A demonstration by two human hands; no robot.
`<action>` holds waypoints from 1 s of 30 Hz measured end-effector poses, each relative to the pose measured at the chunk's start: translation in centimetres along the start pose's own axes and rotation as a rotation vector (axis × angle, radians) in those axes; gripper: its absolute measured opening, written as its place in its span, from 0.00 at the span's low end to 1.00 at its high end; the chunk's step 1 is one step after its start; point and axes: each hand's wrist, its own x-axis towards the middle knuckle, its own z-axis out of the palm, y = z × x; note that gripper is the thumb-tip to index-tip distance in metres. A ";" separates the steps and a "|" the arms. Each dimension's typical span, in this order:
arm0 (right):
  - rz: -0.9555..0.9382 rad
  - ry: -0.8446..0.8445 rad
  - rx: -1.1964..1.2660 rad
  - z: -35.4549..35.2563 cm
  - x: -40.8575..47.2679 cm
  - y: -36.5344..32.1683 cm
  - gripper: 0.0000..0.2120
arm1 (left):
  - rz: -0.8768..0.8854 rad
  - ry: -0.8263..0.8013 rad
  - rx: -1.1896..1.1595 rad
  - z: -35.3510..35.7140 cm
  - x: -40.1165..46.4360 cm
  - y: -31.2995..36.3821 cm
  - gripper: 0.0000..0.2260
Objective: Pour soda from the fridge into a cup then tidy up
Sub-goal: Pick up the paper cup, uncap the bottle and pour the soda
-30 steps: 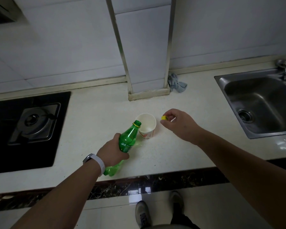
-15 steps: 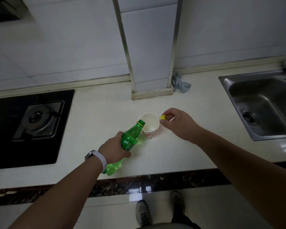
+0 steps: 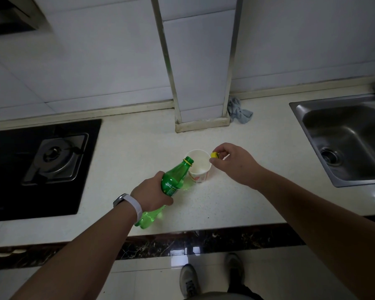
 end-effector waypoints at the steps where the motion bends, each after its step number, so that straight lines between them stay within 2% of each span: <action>1: 0.002 0.002 -0.002 0.0 0.0 0.0 0.11 | -0.001 0.000 0.009 -0.1 0.0 0.1 0.26; 30: -0.007 -0.003 0.008 -0.1 0.0 -0.2 0.11 | -0.033 -0.037 0.107 -1.1 -0.9 0.6 0.26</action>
